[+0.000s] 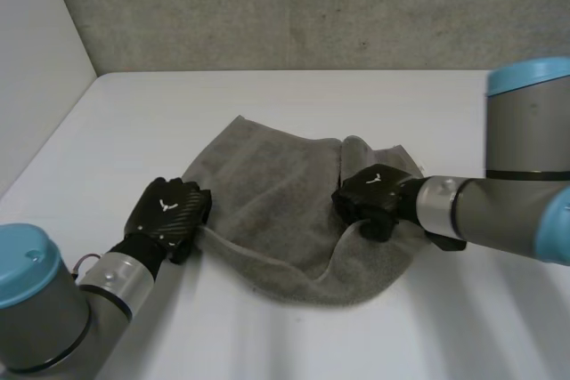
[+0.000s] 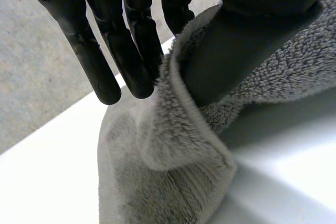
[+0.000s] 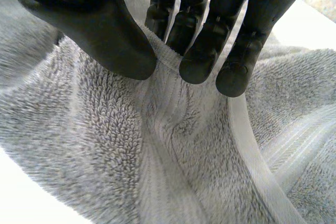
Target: Fold the towel.
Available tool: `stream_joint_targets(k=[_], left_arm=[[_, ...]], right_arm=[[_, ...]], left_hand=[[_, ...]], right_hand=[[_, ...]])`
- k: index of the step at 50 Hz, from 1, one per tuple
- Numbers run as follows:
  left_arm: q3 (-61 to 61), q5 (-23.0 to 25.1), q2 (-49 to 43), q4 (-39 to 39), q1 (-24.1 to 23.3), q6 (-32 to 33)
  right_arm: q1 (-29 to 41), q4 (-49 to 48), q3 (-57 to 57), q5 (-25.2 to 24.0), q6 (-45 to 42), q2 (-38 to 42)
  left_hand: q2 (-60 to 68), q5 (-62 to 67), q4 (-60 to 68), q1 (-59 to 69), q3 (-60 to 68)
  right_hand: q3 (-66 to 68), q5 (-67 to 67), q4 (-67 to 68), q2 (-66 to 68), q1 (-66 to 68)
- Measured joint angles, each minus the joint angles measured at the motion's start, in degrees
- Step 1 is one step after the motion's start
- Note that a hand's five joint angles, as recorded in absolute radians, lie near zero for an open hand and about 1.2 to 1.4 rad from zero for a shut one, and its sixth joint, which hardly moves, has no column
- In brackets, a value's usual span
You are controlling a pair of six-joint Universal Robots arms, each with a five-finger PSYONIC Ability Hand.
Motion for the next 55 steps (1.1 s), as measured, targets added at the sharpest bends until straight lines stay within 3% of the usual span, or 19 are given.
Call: stream_joint_targets(k=[16,28,36,46,55], left_arm=[[6.9,0.0,-9.4,0.0,0.0,-0.4],[8.2,-0.5,-9.7,2.3,-0.2,-0.8],[8.0,-0.7,-9.9,4.3,-0.1,-0.6],[7.7,-1.0,-10.2,4.3,-0.1,-0.3],[8.2,-4.0,-11.5,4.1,-0.1,0.4]], right_arm=[[-13.9,-17.3,30.7,-5.0,1.9,-25.3],[-24.0,-34.1,41.3,-8.6,20.5,-45.0],[-27.2,-37.6,41.3,-8.7,28.1,-46.9],[-27.8,-37.3,41.4,-8.2,27.3,-44.2],[-28.9,-37.2,41.0,-7.7,26.7,-44.0]], left_hand=[[-12.9,-12.9,-12.8,-12.6,-12.8],[-17.1,-17.2,-17.2,-16.9,-17.1],[-22.1,-22.3,-22.0,-21.8,-22.1],[-24.5,-24.6,-24.5,-24.0,-24.5],[-14.6,-15.5,-15.1,-14.5,-15.2]], right_hand=[[0.0,0.0,0.0,0.0,0.0],[0.3,0.0,0.0,0.0,0.0],[0.5,0.0,0.0,0.3,0.0],[0.5,0.0,0.0,0.3,0.0],[0.5,0.0,0.0,0.3,0.0]])
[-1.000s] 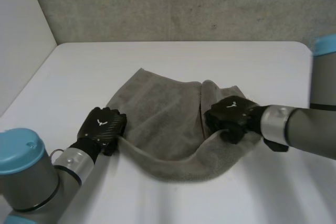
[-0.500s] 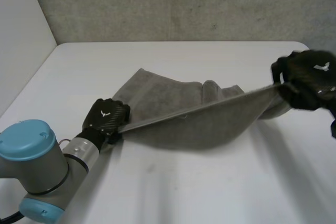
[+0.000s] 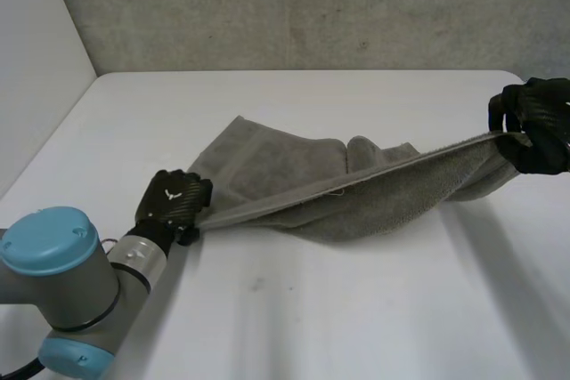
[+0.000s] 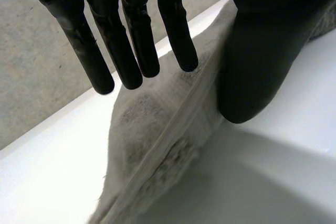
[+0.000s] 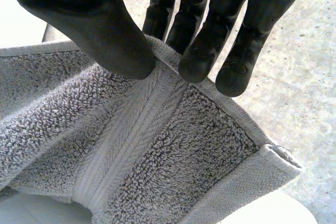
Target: Fold the towel.
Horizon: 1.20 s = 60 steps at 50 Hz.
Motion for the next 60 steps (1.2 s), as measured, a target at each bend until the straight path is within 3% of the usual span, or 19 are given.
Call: stream_joint_targets(k=[5,15,19,24,30,36,45,47,53,60], left_arm=[[0.2,-2.6,0.1,-0.3,0.1,1.2],[-2.2,-6.1,12.3,-1.6,2.1,6.3],[-2.0,-6.3,22.9,-4.6,2.2,7.5],[2.8,-6.1,36.9,-13.9,2.0,7.6],[10.3,-5.9,42.3,-25.9,2.3,7.5],[15.2,-5.7,36.7,-34.3,4.7,7.6],[21.7,-5.7,13.8,-37.8,7.8,8.5],[25.6,-5.7,7.3,-38.3,7.7,9.4],[39.4,-5.7,-3.4,-38.5,7.0,11.8],[57.8,-6.2,-5.3,-32.6,5.7,8.9]], right_arm=[[-1.1,0.2,-0.4,-0.1,0.0,-0.1],[-1.8,5.0,-5.7,-0.9,-0.4,-0.8],[-1.6,12.2,-12.2,-1.6,-4.0,-1.3],[-1.5,26.7,-24.3,-2.0,-13.9,-1.2],[-1.6,42.0,-36.4,-1.7,-24.9,2.8],[0.4,51.9,-43.1,1.4,-34.1,13.3],[12.8,53.4,-47.8,17.8,-43.6,32.9],[15.7,51.6,-51.2,21.7,-44.4,38.6],[19.5,44.0,-66.0,25.9,-42.5,48.2],[22.0,28.3,-85.1,28.5,-33.8,50.7]], left_hand=[[17.3,18.0,18.0,16.9,17.8],[23.6,23.3,24.2,21.5,24.0],[23.8,23.3,24.3,21.8,24.2],[23.8,23.7,24.4,22.1,24.3],[23.8,23.8,24.4,22.3,24.3],[23.8,23.9,24.4,22.4,24.3],[23.8,24.1,24.4,22.9,24.3],[23.8,24.1,24.4,23.1,24.3],[23.8,24.1,24.4,23.1,24.3],[23.9,24.1,24.4,23.2,24.3]], right_hand=[[0.0,0.0,0.0,0.0,0.0],[0.0,0.0,0.0,0.6,0.0],[0.0,0.0,0.0,0.6,0.0],[0.0,0.2,0.0,0.6,0.0],[0.0,0.2,0.0,0.6,0.0],[0.0,0.2,0.0,0.6,0.0],[0.0,0.7,0.0,0.6,0.0],[0.0,0.8,0.0,0.6,0.0],[0.0,0.9,0.0,0.6,0.0],[0.0,0.9,0.0,0.6,0.0]])
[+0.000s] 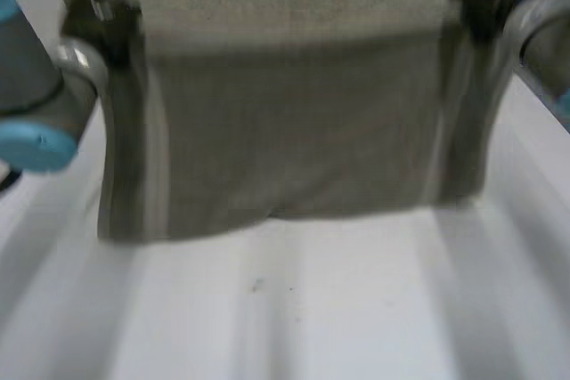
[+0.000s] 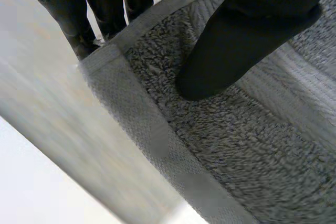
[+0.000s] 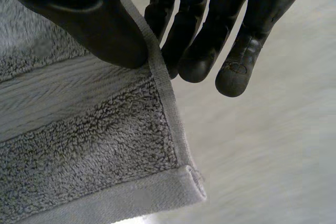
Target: Fold the towel.
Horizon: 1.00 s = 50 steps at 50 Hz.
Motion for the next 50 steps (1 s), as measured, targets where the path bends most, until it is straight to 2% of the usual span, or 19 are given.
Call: stream_joint_targets(k=[4,6,11,15,22,30,36,42,47,50], left_arm=[[6.0,-0.4,3.5,10.3,-0.2,-6.8],[6.2,-0.4,5.2,14.7,0.0,-9.9],[2.5,-0.3,8.3,22.6,1.0,-15.9],[-4.2,0.1,8.8,24.0,2.0,-17.1],[-17.8,1.3,7.6,24.5,2.8,-16.9],[-34.7,6.1,0.1,31.2,3.3,-15.2],[-40.0,7.3,-5.0,33.9,3.5,-10.4],[-41.3,7.3,-5.9,34.1,3.7,-6.2],[-41.4,6.8,-4.2,33.8,4.3,-5.1],[-41.5,6.6,-2.9,33.8,4.9,-5.2]], right_arm=[[0.3,-11.7,-3.8,0.9,8.4,-3.9],[0.2,-14.4,-2.7,0.9,10.9,-5.9],[0.1,-16.4,4.8,-0.1,14.2,-10.5],[0.0,-14.3,12.6,-1.8,13.7,-12.2],[0.0,-12.2,26.4,-6.0,10.5,-12.4],[0.3,-17.3,45.0,-10.6,3.9,-6.8],[0.6,-19.8,50.9,-10.4,0.0,-1.7],[0.4,-19.8,52.2,-10.0,-1.1,0.2],[0.0,-19.8,53.3,-9.6,-0.1,-1.2],[-0.5,-20.0,53.8,-8.5,1.4,-2.5]], left_hand=[[0.0,0.0,0.0,0.1,0.0],[0.0,0.0,0.0,0.1,0.0],[0.0,0.0,0.0,0.1,0.0],[0.0,0.0,0.0,0.2,0.0],[0.0,0.0,0.0,0.2,0.0],[0.0,0.0,0.0,0.2,0.0],[0.0,0.0,0.0,0.2,0.0],[0.0,0.0,0.0,0.2,0.0],[0.0,0.0,0.0,0.2,0.0],[0.0,0.0,0.0,0.2,0.0]], right_hand=[[0.0,0.3,0.0,0.0,0.0],[0.0,0.5,0.0,0.0,0.0],[0.0,0.7,0.0,0.3,0.0],[0.0,0.7,0.0,0.3,0.0],[0.0,0.7,0.0,0.3,0.0],[0.0,0.7,0.0,0.3,0.0],[0.0,0.7,0.0,0.3,0.0],[-0.4,0.0,-0.4,-0.2,-0.3],[-26.9,-27.7,-26.5,-27.1,-26.1],[-35.5,-37.3,-35.2,-35.7,-34.7]])
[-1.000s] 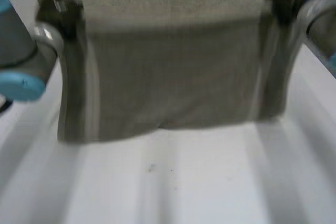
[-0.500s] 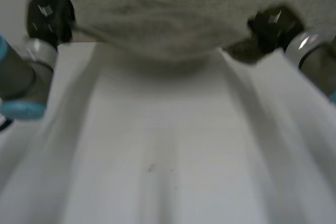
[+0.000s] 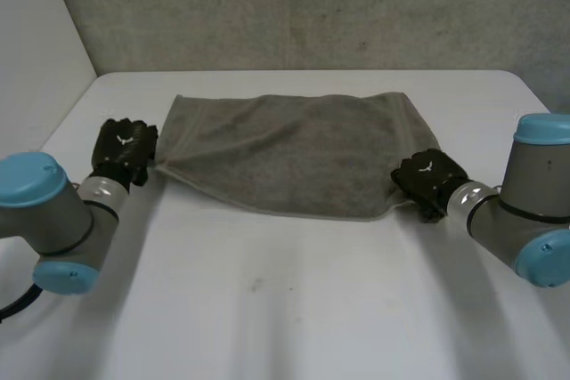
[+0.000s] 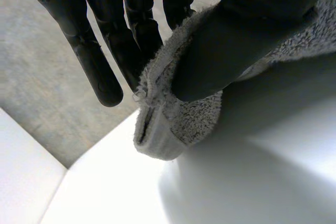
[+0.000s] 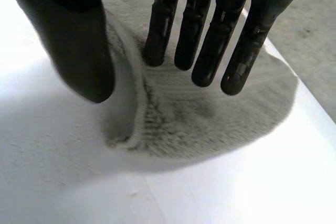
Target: Fold the towel.
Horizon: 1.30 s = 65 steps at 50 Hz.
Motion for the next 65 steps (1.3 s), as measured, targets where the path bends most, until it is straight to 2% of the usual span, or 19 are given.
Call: stream_joint_targets(k=[9,14,18,29,46,51,54,60,65], left_arm=[[-1.0,-0.1,2.2,0.4,1.8,-0.7],[-1.4,-0.1,2.4,0.3,2.3,-0.8],[-1.5,0.0,2.4,0.2,2.4,-0.9],[-1.9,0.0,2.8,-0.1,2.4,-0.9],[-2.0,0.1,3.0,0.0,2.4,-0.9],[-2.0,0.1,3.0,0.0,2.4,-0.9],[-1.9,0.2,3.0,-0.1,2.4,-0.9],[-2.2,0.2,4.1,-0.3,2.4,-0.7],[-4.7,0.3,8.6,-1.9,2.5,-0.2]], right_arm=[[-1.8,0.1,0.0,5.0,3.4,-1.7],[-2.7,0.2,-0.2,5.9,3.7,-1.7],[-3.3,0.3,-0.4,5.8,3.9,-1.0],[-3.9,0.6,-0.7,5.0,6.7,-0.4],[-4.6,1.4,-1.0,1.0,14.3,0.2],[-4.6,1.4,-1.5,1.1,14.3,1.1],[-4.6,1.5,-2.0,1.3,14.2,1.6],[-5.5,2.3,-2.9,1.5,13.8,0.2],[-7.7,3.6,-1.8,0.6,13.5,-8.4]], left_hand=[[0.0,0.0,0.0,0.0,0.0],[0.0,0.0,0.0,0.0,0.0],[0.0,0.0,0.0,0.0,0.0],[0.0,0.0,0.0,0.0,0.0],[0.0,0.0,0.0,0.0,0.0],[0.0,0.0,0.0,0.0,0.0],[0.0,0.0,0.0,0.0,0.0],[0.0,0.0,0.0,0.0,0.0],[0.0,0.0,0.0,0.0,0.0]], right_hand=[[-0.9,0.6,-1.0,-0.7,-0.4],[4.8,6.1,4.8,4.8,5.0],[8.8,9.4,8.7,9.1,9.0],[10.4,11.1,10.6,10.8,10.8],[7.0,8.0,7.2,7.8,7.3],[15.5,16.6,15.4,16.0,15.8],[32.7,34.1,32.9,33.6,33.7],[35.2,36.5,35.4,35.2,34.8],[35.2,36.5,35.4,35.2,34.9]])
